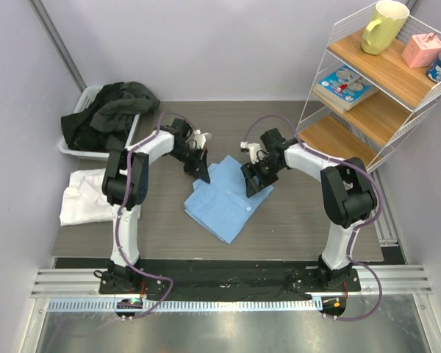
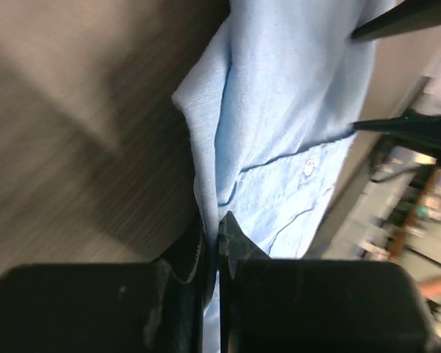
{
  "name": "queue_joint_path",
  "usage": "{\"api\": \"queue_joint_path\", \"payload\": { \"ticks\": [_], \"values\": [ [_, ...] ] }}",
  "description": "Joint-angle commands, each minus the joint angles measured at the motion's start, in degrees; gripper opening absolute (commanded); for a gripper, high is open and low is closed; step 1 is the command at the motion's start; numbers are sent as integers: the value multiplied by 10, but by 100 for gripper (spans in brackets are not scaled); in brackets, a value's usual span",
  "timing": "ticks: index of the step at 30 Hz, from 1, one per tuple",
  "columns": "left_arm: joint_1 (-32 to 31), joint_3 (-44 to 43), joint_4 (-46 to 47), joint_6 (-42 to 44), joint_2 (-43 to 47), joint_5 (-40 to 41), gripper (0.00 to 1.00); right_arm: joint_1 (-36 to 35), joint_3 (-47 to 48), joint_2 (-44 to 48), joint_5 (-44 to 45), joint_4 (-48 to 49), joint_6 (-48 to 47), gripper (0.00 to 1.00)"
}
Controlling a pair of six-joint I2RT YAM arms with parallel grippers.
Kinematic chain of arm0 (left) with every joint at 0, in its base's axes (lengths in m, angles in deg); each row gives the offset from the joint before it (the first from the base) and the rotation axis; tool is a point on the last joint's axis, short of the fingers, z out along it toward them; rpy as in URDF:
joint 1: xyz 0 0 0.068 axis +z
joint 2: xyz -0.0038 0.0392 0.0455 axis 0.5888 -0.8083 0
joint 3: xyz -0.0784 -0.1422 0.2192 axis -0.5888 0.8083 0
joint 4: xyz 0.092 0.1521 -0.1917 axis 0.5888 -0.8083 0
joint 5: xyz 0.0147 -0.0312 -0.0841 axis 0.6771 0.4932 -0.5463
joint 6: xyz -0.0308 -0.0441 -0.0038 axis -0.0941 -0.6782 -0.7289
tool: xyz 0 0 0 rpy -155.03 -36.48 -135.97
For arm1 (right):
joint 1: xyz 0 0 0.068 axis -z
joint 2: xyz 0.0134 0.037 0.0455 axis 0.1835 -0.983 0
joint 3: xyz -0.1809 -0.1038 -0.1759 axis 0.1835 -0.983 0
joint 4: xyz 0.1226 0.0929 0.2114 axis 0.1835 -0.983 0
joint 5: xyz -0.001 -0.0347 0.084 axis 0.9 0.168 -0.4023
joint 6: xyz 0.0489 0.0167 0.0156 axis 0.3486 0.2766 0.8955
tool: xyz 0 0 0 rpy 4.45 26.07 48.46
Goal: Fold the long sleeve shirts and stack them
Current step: Fold the shirt
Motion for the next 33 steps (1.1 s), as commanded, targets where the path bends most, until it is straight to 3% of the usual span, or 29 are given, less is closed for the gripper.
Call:
{"api": "queue_joint_path", "payload": {
  "ticks": [1,3,4,8,9,10,14,18,21,26,28,29,32,33],
  "values": [
    [13,-159,-154,103,29,176,0,81,-19,58,-10,3,28,73],
    [13,-229,-213,156,27,260,0,114,-23,72,-20,0,31,74],
    [13,-315,-231,174,22,289,0,122,-27,77,-20,-1,30,74],
    [-14,-526,-315,302,-19,425,0,151,-37,101,-37,-1,33,74],
    [-25,-540,-310,324,-17,474,0,157,-39,103,-40,-1,33,74],
    [-35,-539,-295,348,-10,506,0,159,-44,105,-45,-1,33,74],
    [-112,-394,-168,443,56,613,0,166,-53,110,-53,0,33,74],
    [-179,-189,-66,497,78,688,0,184,-65,109,-67,0,39,74],
    [-235,-144,-44,467,47,718,0,202,-79,110,-81,-1,45,74],
    [-330,-144,-89,300,-27,680,1,234,-106,118,-94,-10,49,74],
    [-365,-144,-88,245,-32,655,10,241,-115,124,-103,-19,50,75],
    [-374,-151,-96,229,-35,641,24,241,-117,130,-105,-23,50,75],
    [-395,-193,-124,177,-34,564,50,241,-120,145,-113,-36,49,75],
    [-395,-203,-146,168,-24,523,64,241,-119,149,-114,-42,48,75]
  ]
}}
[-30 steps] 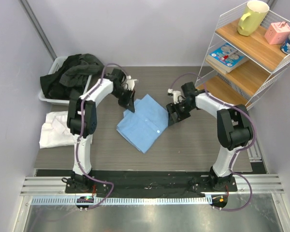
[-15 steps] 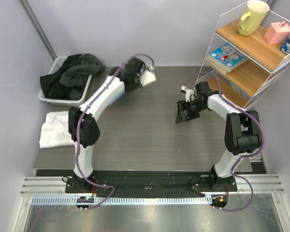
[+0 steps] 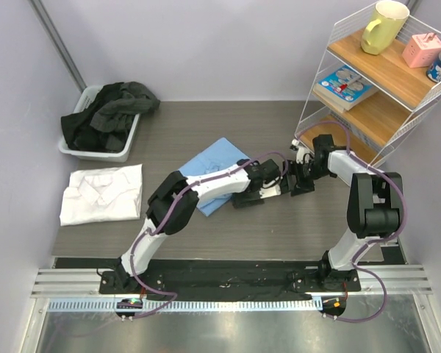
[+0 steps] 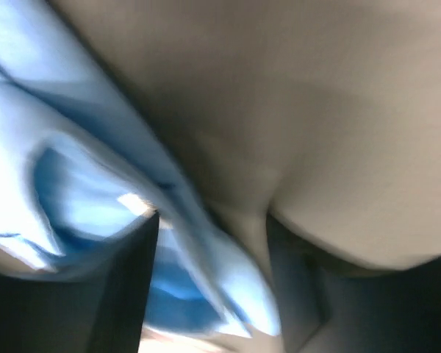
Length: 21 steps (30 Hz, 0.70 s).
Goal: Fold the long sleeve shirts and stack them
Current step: Fold the shirt
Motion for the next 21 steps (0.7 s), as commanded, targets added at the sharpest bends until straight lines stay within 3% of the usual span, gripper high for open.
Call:
{"api": "queue_joint_path", "payload": {
  "ticks": [1,3,4,7,10,13,16,21],
  "values": [
    [-14,-62,-47,-110,41,-153,65,-2,4,51,-30,-24,3,75],
    [-8,-76,-66,-103,68,-212,65,-2,3,58,-34,-31,2,75],
    [11,-72,-73,-101,112,-277,65,-3,0,61,-43,-32,2,75],
    [70,-40,-75,-71,184,-347,65,-3,-8,66,-59,-36,8,74],
    [131,-20,-99,15,198,-338,61,-3,-17,71,-69,-31,15,72],
    [188,8,-112,118,184,-330,49,-2,-20,71,-73,-29,20,70],
    [209,54,-81,175,174,-301,36,-2,-20,68,-77,-26,26,68],
    [206,140,-17,209,143,-275,31,-2,-17,79,-72,-29,29,67]
  ]
}}
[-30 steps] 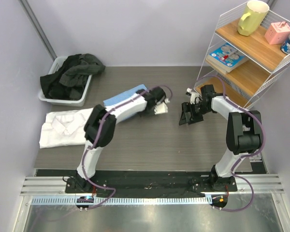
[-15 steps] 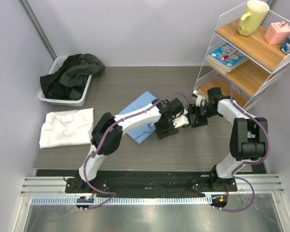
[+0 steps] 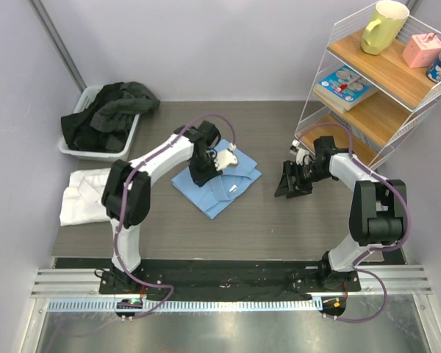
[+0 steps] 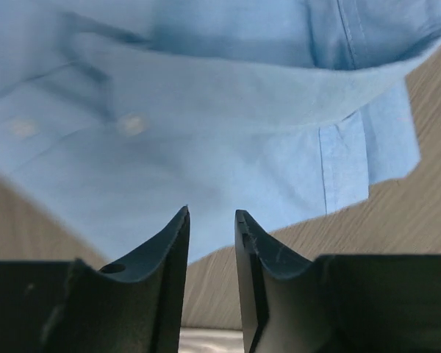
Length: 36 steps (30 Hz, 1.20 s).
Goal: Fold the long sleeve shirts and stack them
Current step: Fold the shirt
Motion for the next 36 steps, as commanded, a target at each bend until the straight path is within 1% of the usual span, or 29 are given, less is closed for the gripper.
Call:
{"api": "queue_joint_path", "payload": {
  "ticks": [1,3,4,6,7,8,9,10,11,12,13,14,15,16,17,18,20,21,22,25,27,28,29,31,32,33,34,35,36],
  "values": [
    [-24,63,41,64,-31,14,29,-1,3,39,-7,-2,8,67],
    [-39,79,60,43,-50,18,26,-1,3,45,6,-8,0,67],
    [-51,86,56,14,-56,13,25,-1,4,47,10,-9,-3,67],
    [-115,87,46,-29,-71,-14,24,-1,17,45,23,-17,-21,67],
    [-142,78,45,-90,-74,-30,23,15,23,42,25,-19,-27,67],
    [-199,63,46,-120,-81,-55,23,20,38,36,30,-18,-34,67],
    [-224,42,50,-161,-87,-106,24,23,49,28,37,-19,-38,67],
    [-241,-22,53,-202,-93,-137,26,27,60,22,39,-18,-40,67],
    [-254,-48,58,-277,-95,-167,28,34,82,8,42,-20,-42,67],
    [-254,-70,78,-307,-88,-214,34,35,93,3,53,-22,-44,67],
    [-248,-82,93,-329,-74,-224,37,35,103,0,59,-26,-48,67],
    [-231,-71,108,-346,-55,-233,41,35,114,-4,62,-27,-54,67],
    [-217,-50,158,-352,7,-253,51,35,119,-7,63,-26,-58,68],
    [-199,-23,189,-367,38,-261,55,32,123,-13,61,-27,-60,68],
    [-161,36,214,-382,72,-271,58,28,134,-19,62,-27,-60,69],
    [-140,57,237,-401,123,-283,68,16,140,-36,65,-26,-61,70],
    [-84,83,238,-404,159,-288,79,6,155,-53,78,-14,-57,74],
    [-65,88,230,-407,172,-281,92,-27,160,-73,89,-3,-51,76],
    [-46,96,226,-412,200,-271,99,-38,166,-82,106,11,-43,77],
    [53,124,230,-426,258,-263,100,-90,227,-134,119,23,-21,81],
    [91,133,232,-431,285,-261,100,-109,257,-159,128,28,-14,83],
    [128,133,236,-448,296,-262,100,-130,273,-188,140,26,-14,84],
    [147,134,254,-461,323,-252,100,-140,304,-202,167,25,-20,84],
    [184,154,289,-518,356,-250,100,-156,332,-245,177,17,-27,84],
    [218,165,340,-527,389,-262,100,-169,365,-262,177,11,-35,83],
    [231,178,360,-531,411,-265,100,-175,384,-276,177,4,-41,81],
    [243,195,377,-534,429,-239,100,-182,401,-289,177,-8,-48,78],
    [243,201,382,-540,445,-200,100,-198,431,-316,177,-14,-57,68],
    [243,203,360,-545,474,-119,100,-206,444,-327,179,-16,-77,63]
  ]
}}
